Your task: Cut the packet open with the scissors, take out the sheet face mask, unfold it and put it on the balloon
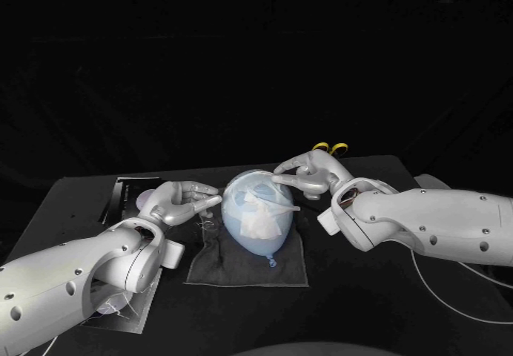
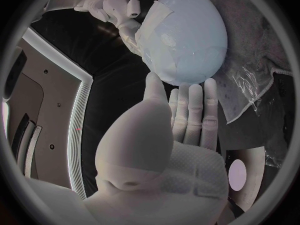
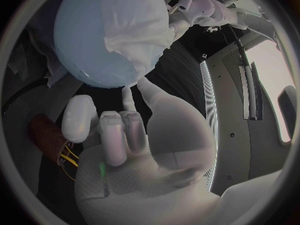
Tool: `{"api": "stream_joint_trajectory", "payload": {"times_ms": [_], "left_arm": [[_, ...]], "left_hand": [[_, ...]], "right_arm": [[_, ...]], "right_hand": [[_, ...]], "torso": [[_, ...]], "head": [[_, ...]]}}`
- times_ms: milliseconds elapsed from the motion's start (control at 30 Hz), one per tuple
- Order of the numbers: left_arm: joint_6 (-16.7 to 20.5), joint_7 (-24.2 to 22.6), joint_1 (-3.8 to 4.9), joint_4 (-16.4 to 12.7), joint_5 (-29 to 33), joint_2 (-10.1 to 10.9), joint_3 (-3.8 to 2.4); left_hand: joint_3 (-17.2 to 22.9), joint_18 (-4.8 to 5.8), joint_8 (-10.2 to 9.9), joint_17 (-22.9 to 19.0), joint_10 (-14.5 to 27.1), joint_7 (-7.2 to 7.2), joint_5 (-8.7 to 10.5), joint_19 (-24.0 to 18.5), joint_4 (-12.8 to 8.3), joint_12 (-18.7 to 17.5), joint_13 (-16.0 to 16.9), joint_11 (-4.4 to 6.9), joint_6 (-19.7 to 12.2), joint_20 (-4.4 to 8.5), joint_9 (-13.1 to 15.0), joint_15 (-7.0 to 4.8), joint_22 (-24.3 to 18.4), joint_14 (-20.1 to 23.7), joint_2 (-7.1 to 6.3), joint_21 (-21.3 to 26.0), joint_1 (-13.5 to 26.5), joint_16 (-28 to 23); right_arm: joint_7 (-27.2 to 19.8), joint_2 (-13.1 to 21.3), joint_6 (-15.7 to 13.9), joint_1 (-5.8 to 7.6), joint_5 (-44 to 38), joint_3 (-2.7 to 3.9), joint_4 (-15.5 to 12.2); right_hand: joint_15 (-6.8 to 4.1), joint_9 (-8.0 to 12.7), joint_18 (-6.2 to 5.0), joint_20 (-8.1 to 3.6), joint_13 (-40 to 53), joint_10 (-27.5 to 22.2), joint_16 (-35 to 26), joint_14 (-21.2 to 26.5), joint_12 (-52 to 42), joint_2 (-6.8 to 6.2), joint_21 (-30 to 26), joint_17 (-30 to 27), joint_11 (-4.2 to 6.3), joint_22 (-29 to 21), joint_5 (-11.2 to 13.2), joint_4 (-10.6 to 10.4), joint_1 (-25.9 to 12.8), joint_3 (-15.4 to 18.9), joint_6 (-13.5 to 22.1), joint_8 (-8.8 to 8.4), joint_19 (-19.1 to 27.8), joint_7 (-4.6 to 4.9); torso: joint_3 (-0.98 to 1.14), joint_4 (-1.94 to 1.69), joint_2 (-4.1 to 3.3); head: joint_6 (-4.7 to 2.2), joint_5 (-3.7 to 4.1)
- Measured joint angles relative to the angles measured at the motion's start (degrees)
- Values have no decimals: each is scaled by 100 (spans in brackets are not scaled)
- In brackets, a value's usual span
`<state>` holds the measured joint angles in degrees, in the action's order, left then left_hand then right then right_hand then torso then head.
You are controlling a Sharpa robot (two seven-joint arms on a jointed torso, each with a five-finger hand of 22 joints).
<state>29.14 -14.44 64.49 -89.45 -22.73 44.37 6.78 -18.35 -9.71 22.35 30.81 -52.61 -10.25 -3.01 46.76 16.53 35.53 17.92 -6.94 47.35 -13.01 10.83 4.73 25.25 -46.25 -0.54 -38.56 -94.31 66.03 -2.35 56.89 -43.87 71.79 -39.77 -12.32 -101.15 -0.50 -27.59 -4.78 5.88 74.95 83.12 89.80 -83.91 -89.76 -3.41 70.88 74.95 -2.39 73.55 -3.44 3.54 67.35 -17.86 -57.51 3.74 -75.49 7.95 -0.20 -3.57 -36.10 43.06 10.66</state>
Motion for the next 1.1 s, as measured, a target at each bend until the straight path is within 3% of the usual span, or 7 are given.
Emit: {"api": "stream_joint_trajectory", "payload": {"times_ms": [367, 633, 800, 967, 1100], "left_arm": [[16, 172, 0, 15, -156, -32, 0], [31, 284, 0, 30, -238, -54, 1], [41, 356, 0, 37, -278, -66, 1], [50, 408, 0, 38, -301, -74, 1], [56, 440, 0, 39, -313, -78, 1]], "left_hand": [[-110, 3, 107, -16, 194, 31, 0, -100, -17, 631, 335, 50, -70, 2, 9, -21, 169, 22, 54, -225, -54, 183], [-110, 4, 128, -17, 223, 31, 0, -120, -17, 724, 386, 39, -70, -18, 13, -44, 202, -2, 77, -267, -76, 225], [-125, 6, 128, -18, 223, 32, 0, -141, -32, 751, 402, 39, -71, 2, 13, -63, 213, 17, 76, -267, -76, 225], [-125, 7, 128, -19, 225, 32, 0, -141, -32, 768, 407, 41, -71, 2, 13, -63, 215, 17, 76, -285, -76, 225], [-124, 14, 128, -19, 245, 41, 0, -141, -32, 778, 414, 61, -80, 2, 12, -62, 223, 17, 76, -305, -76, 225]], "right_arm": [[104, -100, 158, -12, -83, 2, 173], [173, -143, 247, -17, -113, 5, 241], [206, -149, 284, -20, -147, 7, 239], [210, -150, 277, -22, -168, 8, 232], [196, -155, 241, -24, -175, 8, 231]], "right_hand": [[0, 23, 0, 0, -1, 0, -4, 0, -4, 45, 0, 0, 0, 6, 0, -32, 90, -32, -44, 0, 0, 1], [0, 39, 2, 0, -5, 0, -20, 0, -3, 83, 0, -5, 0, 3, 23, -30, 129, -34, -52, 0, 0, -6], [0, 59, 4, -28, -4, 3, 0, 0, -3, 139, 1, -5, 1, 5, 26, 33, 348, -152, -241, 74, -28, -71], [-46, -9, 41, -105, -2, 44, 0, 43, 2, 331, 101, -4, 25, 92, 47, 150, 608, -396, -574, 254, -104, -215], [-85, -75, 45, -167, -1, 3, 0, 81, 5, 327, 154, 0, 67, 138, 67, 270, 702, -541, -724, 371, -167, -290]], "torso": [[0, -3, -2], [-1, -6, -3], [-1, -3, -2], [1, 0, -2], [1, 0, -2]], "head": [[6, 3], [17, 4], [22, -4], [27, -3], [32, 5]]}}
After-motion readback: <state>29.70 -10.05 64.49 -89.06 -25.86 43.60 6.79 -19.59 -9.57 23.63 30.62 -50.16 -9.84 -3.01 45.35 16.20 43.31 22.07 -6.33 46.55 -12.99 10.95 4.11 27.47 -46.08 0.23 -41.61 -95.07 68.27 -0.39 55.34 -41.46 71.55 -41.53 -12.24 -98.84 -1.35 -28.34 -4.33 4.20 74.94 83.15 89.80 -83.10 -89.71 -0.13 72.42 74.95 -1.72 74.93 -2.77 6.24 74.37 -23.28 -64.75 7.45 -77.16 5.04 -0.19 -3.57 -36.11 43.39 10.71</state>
